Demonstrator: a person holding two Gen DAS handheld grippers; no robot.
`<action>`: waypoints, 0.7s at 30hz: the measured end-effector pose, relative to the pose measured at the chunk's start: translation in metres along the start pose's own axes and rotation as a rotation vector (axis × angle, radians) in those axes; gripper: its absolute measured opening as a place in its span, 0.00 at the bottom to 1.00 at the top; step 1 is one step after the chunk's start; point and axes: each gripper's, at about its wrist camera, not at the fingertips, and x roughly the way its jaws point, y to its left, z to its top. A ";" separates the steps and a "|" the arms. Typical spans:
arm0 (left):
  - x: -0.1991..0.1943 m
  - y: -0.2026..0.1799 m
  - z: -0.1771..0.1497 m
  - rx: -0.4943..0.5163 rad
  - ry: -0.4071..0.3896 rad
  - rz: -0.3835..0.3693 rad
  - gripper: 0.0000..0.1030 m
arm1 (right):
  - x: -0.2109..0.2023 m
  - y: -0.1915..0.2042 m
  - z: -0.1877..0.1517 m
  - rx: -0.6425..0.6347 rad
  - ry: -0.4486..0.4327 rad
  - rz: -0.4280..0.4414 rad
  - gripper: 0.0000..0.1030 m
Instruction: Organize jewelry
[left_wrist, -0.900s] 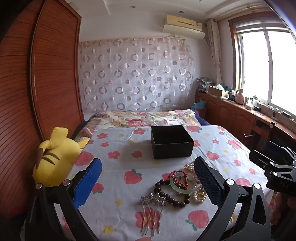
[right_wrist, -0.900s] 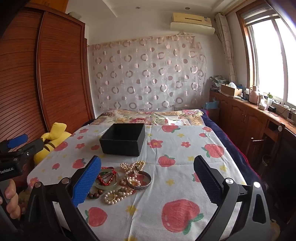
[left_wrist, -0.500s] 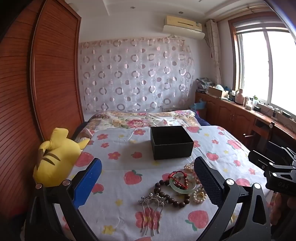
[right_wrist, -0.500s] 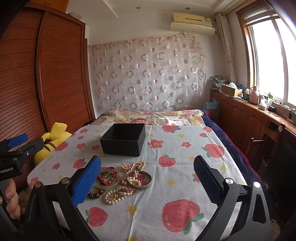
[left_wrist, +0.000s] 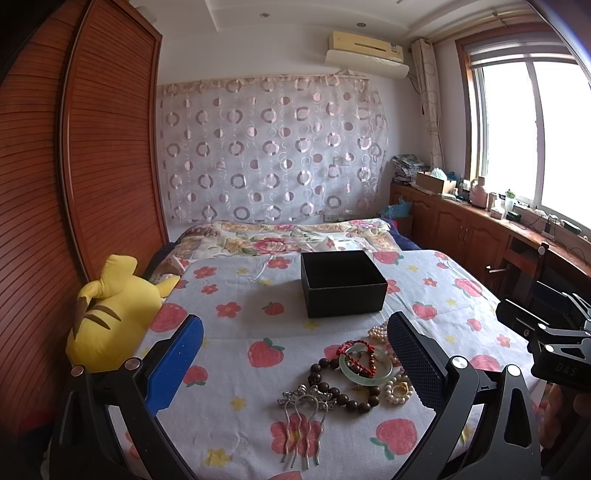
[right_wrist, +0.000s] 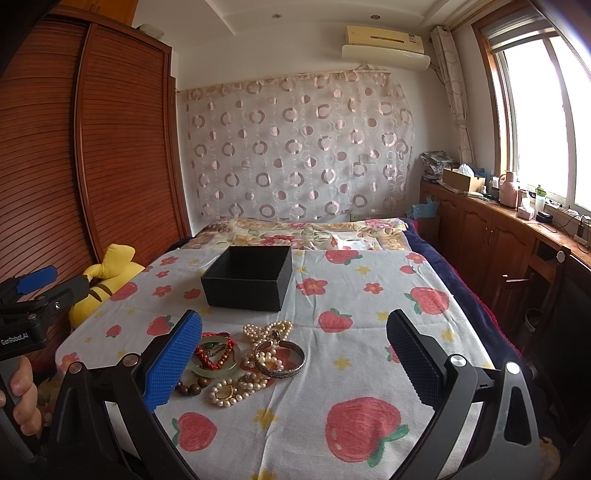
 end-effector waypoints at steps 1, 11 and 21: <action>0.000 0.000 0.000 -0.001 0.001 0.000 0.94 | 0.000 0.000 0.000 0.000 0.001 0.001 0.98; -0.001 0.000 0.000 -0.001 -0.002 0.000 0.94 | -0.001 0.000 0.001 -0.001 -0.002 0.002 0.98; -0.001 0.000 -0.004 -0.003 -0.004 -0.003 0.94 | -0.001 0.000 0.001 -0.001 -0.004 0.001 0.98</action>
